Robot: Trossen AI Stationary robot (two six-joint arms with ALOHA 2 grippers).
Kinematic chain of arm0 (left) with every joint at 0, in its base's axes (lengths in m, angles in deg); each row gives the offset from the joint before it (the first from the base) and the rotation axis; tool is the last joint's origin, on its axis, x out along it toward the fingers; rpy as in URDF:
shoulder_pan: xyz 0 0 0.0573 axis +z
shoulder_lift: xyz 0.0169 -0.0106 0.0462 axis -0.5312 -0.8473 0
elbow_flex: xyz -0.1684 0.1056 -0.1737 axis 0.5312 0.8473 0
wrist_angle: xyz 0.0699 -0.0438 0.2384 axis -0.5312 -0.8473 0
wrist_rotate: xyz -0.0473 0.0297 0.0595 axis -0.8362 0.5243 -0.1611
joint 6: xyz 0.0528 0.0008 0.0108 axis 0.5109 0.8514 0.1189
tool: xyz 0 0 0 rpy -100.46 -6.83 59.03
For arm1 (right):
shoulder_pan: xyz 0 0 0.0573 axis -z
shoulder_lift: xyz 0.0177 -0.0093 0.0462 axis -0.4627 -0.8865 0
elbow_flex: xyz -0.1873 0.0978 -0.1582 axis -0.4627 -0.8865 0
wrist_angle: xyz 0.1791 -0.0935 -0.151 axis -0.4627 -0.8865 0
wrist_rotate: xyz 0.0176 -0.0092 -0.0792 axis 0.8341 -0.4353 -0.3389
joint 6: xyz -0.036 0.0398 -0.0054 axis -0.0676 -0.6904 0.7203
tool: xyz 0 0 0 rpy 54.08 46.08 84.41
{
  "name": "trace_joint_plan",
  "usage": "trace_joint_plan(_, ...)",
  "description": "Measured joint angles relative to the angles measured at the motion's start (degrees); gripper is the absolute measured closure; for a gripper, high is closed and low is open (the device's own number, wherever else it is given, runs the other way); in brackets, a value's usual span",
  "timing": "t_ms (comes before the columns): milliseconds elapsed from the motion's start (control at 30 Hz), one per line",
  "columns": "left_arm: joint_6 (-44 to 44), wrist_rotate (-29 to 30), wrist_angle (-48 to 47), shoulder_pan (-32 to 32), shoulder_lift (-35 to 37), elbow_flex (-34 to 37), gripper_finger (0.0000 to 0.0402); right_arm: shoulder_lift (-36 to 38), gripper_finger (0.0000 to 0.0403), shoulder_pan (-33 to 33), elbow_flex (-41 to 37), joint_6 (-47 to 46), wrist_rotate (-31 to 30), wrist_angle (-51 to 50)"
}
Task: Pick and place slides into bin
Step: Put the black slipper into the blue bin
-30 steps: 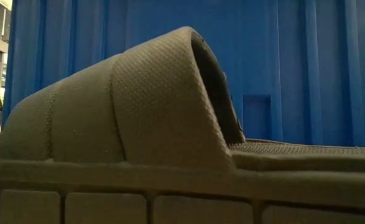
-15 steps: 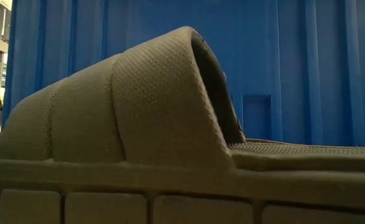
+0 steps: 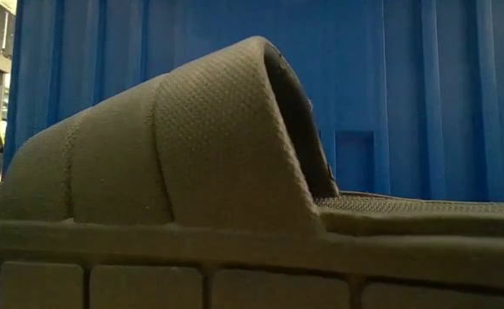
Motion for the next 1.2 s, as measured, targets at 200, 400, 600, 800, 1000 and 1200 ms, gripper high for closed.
trace_joint_plan(200,0.12,-0.6,2.71,0.0,0.0,0.0,0.024,-0.43,0.0397,0.0,-0.02,-1.02,0.4,0.44)
trace_joint_plan(400,1.35,-3.01,4.16,-0.53,0.04,0.0,0.0195,-1.27,0.0397,0.0,-0.02,-1.15,0.35,0.84)
trace_joint_plan(600,0.55,-3.68,3.7,-0.92,-0.2,0.0,0.0095,-1.73,0.0397,0.02,-0.02,-1.0,0.52,1.28)
trace_joint_plan(800,-0.67,-3.87,3.74,-0.87,-0.39,0.0,0.0046,-2.49,0.0397,0.02,-0.02,-0.98,0.78,1.54)
trace_joint_plan(1000,-1.53,-3.02,3.79,-0.89,-0.39,0.0,0.007,-2.62,0.0397,0.02,-0.02,-0.96,1.21,2.27)
trace_joint_plan(1200,-1.52,-1.94,3.83,-0.92,-0.39,0.0,0.0123,-2.62,0.0398,-0.02,-0.02,-0.61,3.38,4.24)
